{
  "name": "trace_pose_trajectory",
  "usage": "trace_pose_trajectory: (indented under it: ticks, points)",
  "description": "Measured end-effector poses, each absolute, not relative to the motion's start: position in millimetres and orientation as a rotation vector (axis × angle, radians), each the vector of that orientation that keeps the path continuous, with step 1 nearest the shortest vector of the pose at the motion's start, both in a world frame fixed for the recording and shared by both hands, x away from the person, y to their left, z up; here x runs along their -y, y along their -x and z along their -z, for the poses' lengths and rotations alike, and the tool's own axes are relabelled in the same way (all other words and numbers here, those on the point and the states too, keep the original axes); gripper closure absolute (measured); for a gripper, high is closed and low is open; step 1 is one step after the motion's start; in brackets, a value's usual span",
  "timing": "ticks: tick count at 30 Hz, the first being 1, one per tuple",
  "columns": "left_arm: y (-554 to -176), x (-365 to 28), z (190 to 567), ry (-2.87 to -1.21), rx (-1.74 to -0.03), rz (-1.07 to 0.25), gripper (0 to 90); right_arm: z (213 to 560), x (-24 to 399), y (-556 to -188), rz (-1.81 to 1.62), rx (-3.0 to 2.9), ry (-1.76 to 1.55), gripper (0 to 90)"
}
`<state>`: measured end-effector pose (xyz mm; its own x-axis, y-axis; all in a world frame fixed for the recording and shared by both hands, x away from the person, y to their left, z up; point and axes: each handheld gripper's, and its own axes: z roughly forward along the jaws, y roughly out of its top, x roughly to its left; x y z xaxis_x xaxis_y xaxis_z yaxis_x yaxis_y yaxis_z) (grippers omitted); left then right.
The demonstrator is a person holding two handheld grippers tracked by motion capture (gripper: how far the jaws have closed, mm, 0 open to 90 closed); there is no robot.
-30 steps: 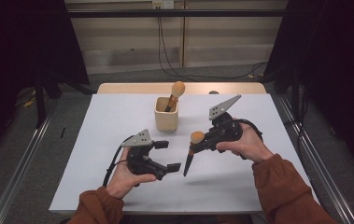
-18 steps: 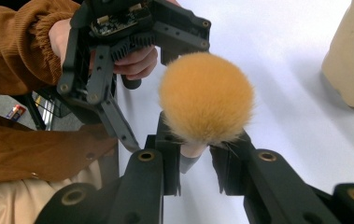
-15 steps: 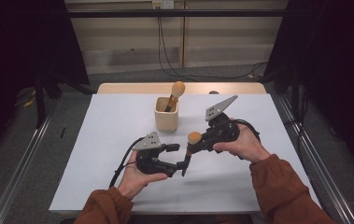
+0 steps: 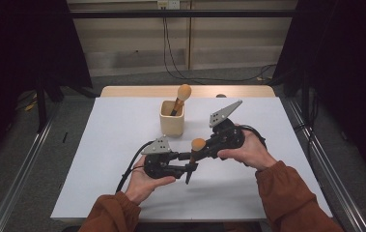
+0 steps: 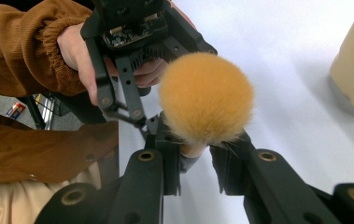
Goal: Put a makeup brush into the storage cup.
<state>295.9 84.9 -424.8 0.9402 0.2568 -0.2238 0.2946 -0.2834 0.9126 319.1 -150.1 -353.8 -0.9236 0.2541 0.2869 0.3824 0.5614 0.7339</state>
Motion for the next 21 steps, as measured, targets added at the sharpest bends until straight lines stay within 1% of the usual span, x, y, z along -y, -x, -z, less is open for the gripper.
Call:
trace_pose_trajectory:
  ticks: [8,11,14,21]
  points:
    - [-295.1,-83.5,426.5,-1.883,-0.385,0.058,67.9,356.8,149.9,-318.5,1.298,2.637,0.554,74.6]
    - [-295.8,-81.0,427.6,-1.882,-0.38,0.049,73.4,358.1,150.9,-319.5,1.303,2.642,0.564,74.6]
    - [-296.5,-80.3,427.6,-1.887,-0.374,0.065,74.0,359.1,152.1,-319.8,1.305,2.643,0.569,74.6]
    - [-296.7,-81.8,426.2,-1.872,-0.357,0.051,74.4,358.3,153.2,-319.1,1.334,2.635,0.565,74.6]
